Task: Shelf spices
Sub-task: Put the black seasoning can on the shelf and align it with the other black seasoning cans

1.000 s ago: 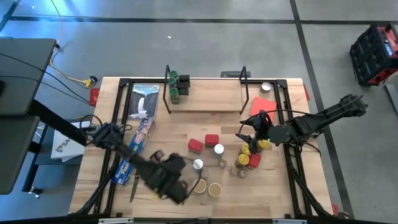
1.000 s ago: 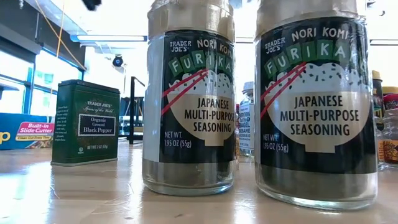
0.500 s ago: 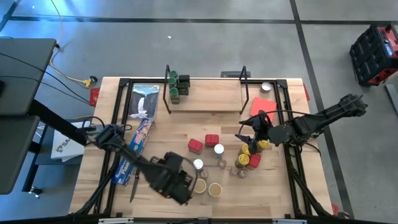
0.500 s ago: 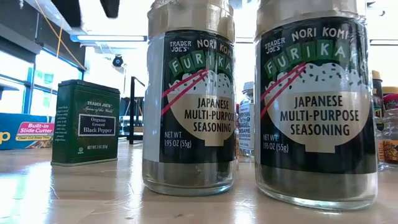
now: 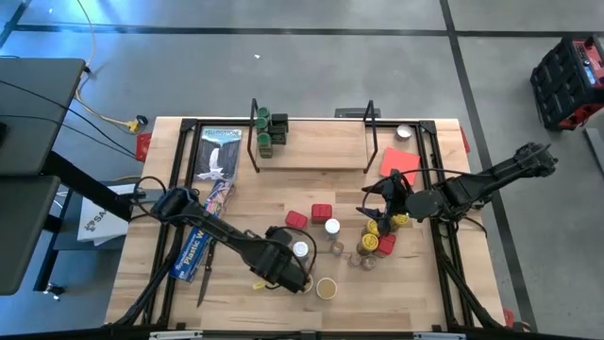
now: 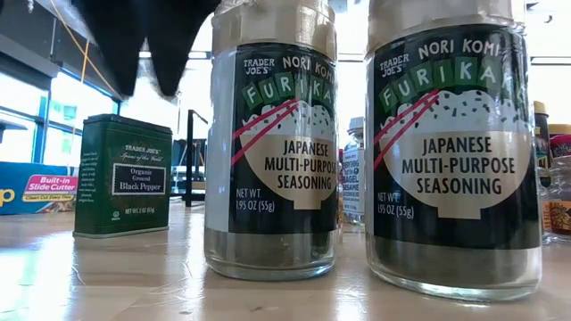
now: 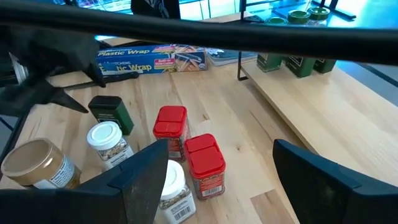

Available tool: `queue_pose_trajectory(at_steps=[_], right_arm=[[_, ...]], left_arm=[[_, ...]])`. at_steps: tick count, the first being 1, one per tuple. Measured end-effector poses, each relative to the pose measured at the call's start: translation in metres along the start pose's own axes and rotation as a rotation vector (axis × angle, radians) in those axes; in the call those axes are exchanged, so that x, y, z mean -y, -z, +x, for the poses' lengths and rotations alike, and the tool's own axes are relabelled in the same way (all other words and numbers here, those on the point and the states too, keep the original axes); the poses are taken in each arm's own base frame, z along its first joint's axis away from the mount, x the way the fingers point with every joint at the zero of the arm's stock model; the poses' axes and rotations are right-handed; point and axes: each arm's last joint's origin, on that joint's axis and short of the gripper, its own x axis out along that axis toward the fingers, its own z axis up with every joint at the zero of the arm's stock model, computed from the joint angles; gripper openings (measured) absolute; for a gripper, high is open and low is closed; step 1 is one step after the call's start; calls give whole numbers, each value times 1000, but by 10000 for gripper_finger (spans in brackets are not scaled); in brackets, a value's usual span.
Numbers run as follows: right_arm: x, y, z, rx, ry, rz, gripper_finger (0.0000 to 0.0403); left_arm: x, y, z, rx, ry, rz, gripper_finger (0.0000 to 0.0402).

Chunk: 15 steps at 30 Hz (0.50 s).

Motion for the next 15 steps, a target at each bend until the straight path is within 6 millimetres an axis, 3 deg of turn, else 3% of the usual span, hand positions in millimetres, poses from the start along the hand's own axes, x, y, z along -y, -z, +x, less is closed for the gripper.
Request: queue_pose_trajectory(at_steps=[7,11,15], right_arm=[[0,0,0,-1,-2,15,284],[0,0,0,-1,-2,22,284],[0,0,0,-1,-2,22,284]], left_arm=[[-3,9,32,-41,116,-41,260],[-6,11,40,-37,114,-54,252],[-9,8,40,-35,94,-11,214]])
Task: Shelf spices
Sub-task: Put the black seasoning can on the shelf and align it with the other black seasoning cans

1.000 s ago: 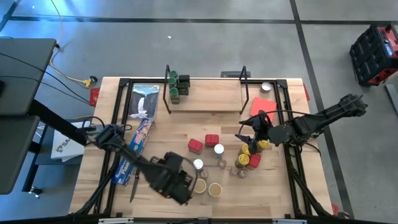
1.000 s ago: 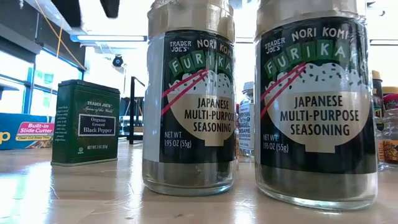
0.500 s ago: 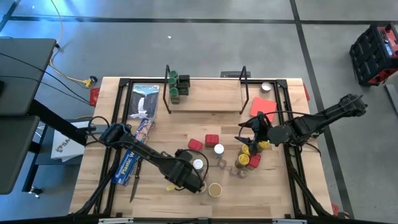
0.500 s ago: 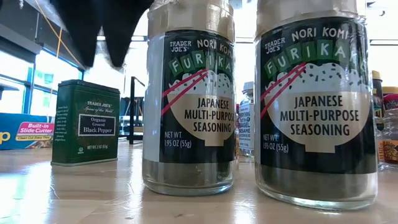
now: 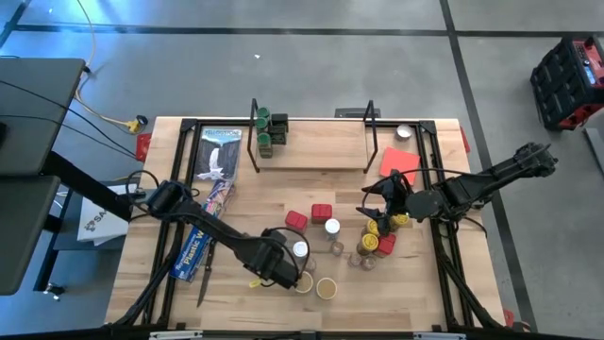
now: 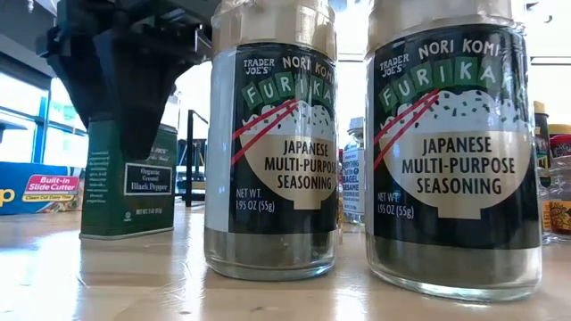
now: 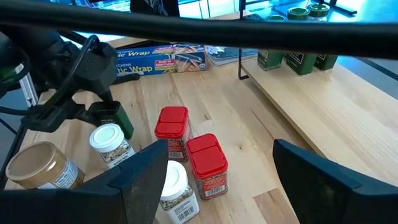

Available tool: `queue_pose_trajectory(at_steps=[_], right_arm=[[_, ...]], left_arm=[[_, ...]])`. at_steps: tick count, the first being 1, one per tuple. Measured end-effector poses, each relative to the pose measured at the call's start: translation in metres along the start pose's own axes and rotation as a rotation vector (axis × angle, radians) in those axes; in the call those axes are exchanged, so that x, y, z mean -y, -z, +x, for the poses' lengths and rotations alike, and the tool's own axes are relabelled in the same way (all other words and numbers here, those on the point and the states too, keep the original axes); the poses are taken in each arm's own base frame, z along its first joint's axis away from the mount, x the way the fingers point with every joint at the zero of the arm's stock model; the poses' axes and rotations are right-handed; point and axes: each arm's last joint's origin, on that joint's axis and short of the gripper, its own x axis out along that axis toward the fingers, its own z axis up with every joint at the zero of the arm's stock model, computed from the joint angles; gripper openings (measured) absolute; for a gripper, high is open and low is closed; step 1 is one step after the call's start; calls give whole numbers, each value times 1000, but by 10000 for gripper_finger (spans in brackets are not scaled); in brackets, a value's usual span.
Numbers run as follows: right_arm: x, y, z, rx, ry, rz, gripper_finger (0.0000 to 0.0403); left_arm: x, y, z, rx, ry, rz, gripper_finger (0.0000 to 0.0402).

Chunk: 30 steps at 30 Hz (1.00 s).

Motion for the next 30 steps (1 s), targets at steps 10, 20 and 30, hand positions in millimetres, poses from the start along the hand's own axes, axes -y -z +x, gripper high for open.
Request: queue_pose_trajectory(at_steps=[10,20,30], right_arm=[[0,0,0,0,0,11,284],[0,0,0,2,5,11,284],[2,-1,0,32,56,16,284]], left_arm=[[-16,-34,-12,-15,-3,222,122],[-105,-112,-89,148,106,313,122],[-141,-213,-75,255,26,621,122]])
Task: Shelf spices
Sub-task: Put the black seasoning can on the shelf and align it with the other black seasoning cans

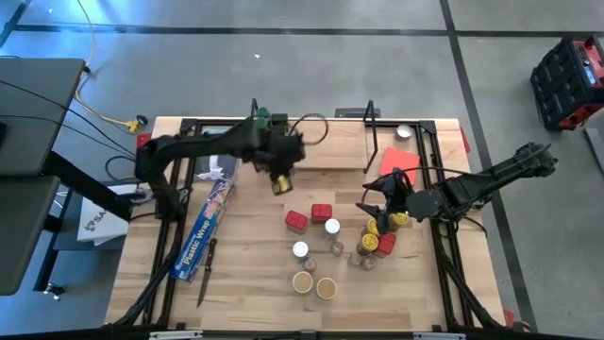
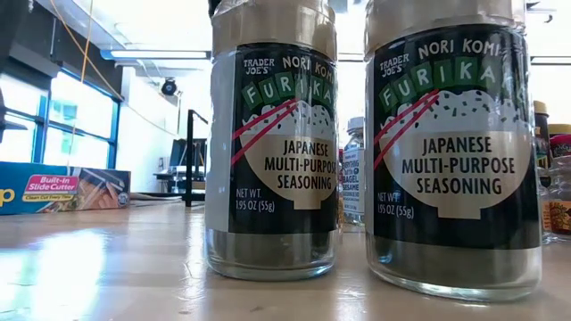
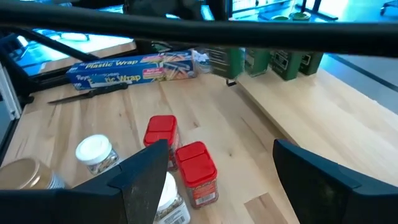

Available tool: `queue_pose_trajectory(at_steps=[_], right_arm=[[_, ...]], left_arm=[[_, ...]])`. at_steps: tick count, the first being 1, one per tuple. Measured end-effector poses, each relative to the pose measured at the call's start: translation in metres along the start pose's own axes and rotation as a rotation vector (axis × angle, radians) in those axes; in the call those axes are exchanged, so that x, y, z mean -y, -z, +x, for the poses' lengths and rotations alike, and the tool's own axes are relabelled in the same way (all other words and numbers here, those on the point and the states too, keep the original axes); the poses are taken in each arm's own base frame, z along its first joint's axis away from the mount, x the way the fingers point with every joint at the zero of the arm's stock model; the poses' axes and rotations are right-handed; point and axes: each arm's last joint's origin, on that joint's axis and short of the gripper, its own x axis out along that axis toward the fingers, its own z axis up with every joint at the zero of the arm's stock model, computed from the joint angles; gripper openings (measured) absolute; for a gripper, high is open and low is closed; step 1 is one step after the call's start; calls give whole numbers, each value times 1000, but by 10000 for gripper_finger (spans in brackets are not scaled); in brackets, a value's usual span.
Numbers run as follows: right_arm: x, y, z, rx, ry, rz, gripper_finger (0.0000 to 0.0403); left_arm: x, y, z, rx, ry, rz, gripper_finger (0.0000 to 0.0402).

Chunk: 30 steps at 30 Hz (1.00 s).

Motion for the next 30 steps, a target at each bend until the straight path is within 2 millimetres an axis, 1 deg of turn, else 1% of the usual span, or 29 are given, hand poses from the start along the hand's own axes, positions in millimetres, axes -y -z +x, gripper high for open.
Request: queue_pose_trajectory(at_steps=[3,6,10,14,18,23,28,30], right_arm=[[0,-1,0,6,-1,5,284],[-1,-1,0,12,-4,10,284],[-1,-1,0,12,-4,36,284],[-1,-1,0,8,-11,47,284],[-1,-1,0,7,-13,51,284],[-1,-1,0,6,-13,51,284],[-1,-1,0,6,-14,51,284],[-1,-1,0,6,-14,51,284]], left_arm=[[-17,-15,14,1,-20,78,122],[-30,-24,37,-42,-39,136,132],[-40,-28,70,-133,-101,202,165],[-46,-28,88,-198,-162,262,171],[-48,-28,89,-216,-203,313,166],[-51,-28,86,-222,-276,327,166],[-52,-25,87,-248,-250,322,166],[-53,-25,86,-257,-269,326,166]])
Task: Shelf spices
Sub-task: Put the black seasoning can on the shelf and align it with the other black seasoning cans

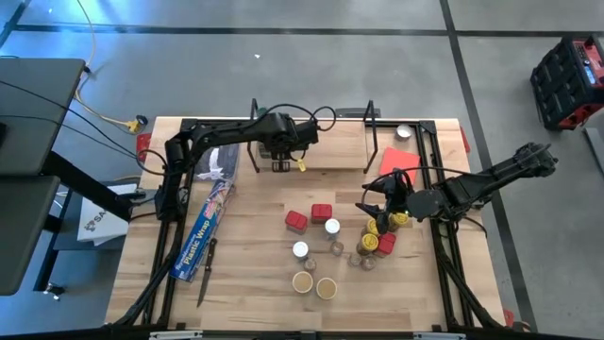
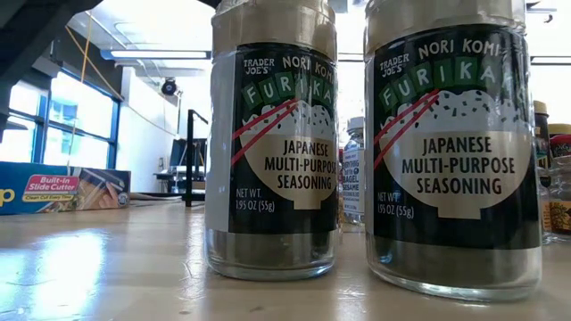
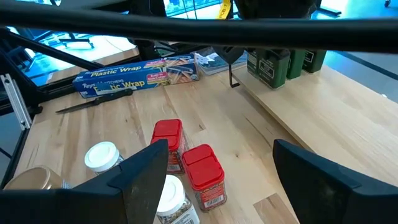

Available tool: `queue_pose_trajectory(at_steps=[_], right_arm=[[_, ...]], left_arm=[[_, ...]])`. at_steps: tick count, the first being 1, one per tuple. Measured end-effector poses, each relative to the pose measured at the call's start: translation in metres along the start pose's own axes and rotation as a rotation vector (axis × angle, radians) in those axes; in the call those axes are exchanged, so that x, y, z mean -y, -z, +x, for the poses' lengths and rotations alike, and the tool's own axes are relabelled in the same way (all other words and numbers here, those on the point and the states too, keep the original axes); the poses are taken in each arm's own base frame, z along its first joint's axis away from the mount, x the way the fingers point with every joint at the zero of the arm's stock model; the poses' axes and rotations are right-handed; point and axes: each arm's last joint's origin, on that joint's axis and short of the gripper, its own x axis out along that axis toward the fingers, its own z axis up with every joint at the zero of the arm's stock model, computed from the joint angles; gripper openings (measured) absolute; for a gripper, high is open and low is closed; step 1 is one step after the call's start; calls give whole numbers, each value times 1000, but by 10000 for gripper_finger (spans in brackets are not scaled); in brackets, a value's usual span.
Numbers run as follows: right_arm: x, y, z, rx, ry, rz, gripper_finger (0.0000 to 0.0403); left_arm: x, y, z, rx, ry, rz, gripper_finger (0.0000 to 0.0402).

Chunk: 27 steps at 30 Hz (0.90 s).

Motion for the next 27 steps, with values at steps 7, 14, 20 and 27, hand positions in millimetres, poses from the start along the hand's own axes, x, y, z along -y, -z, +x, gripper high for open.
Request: queue_pose_trajectory(at_steps=[7,14,20,27], right_arm=[[0,0,0,0,0,0,284],[0,0,0,-3,-6,0,284],[0,0,0,-3,-6,-4,284],[0,0,0,-3,-5,-8,284]], left_arm=[[0,1,0,-13,-20,38,171],[-2,2,1,-16,-7,34,205],[-3,1,-8,-14,-81,25,220],[-11,-5,-45,75,-114,-54,221]])
